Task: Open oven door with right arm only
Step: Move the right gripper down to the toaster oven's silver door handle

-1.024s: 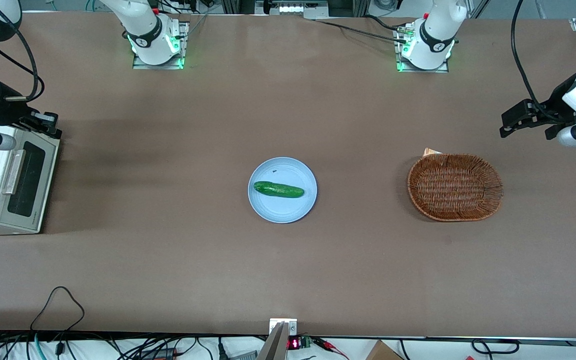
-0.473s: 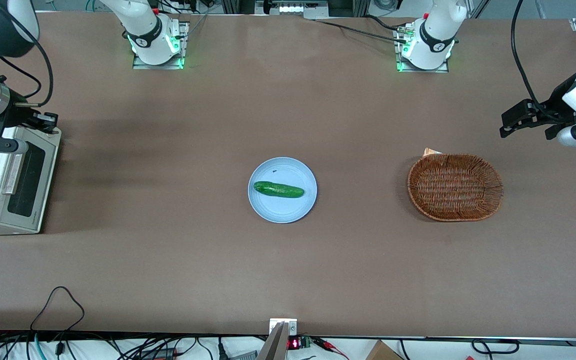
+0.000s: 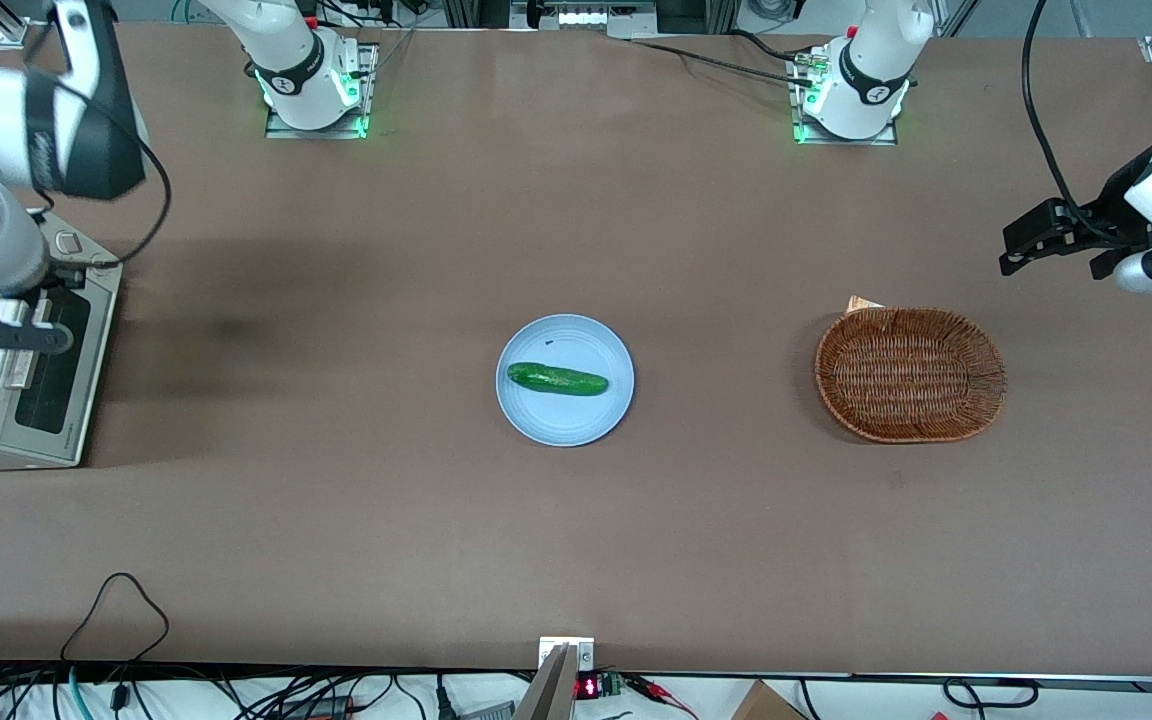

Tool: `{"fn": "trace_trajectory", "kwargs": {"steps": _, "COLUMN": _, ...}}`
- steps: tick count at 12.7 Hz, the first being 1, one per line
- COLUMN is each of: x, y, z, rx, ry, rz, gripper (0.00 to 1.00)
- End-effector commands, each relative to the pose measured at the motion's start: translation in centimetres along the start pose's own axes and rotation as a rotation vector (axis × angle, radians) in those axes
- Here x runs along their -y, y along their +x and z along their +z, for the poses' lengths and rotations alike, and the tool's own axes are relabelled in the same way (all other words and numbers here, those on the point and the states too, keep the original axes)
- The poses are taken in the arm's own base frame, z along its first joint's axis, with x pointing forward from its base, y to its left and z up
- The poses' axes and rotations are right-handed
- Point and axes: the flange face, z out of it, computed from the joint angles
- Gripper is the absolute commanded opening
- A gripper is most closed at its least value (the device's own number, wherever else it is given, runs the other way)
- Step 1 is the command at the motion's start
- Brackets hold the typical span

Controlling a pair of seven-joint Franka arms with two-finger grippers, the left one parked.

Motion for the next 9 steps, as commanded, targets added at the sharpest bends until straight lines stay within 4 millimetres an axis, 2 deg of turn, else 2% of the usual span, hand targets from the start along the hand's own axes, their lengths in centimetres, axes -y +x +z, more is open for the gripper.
{"fn": "trace_trajectory", "kwargs": {"steps": 1, "x": 0.3, "y": 0.9, "z": 4.1, "rx": -0.041, "ry": -0.083, "rz": 0.075, "gripper": 0.01}}
{"fn": "trace_trajectory", "kwargs": {"steps": 3, "x": 1.3, "y": 1.3, "z": 6.8, "rx": -0.083, "ry": -0.183, "rz": 0.092, "gripper": 0.01}}
{"fn": "trace_trajectory", "kwargs": {"steps": 6, "x": 2.4, "y": 1.7, "z": 10.1, "rx": -0.120, "ry": -0.215, "rz": 0.110, "gripper": 0.01}}
{"fn": "trace_trajectory", "kwargs": {"steps": 9, "x": 2.5, "y": 1.6, "z": 12.6, "rx": -0.163, "ry": -0.248, "rz": 0.106, "gripper": 0.01}}
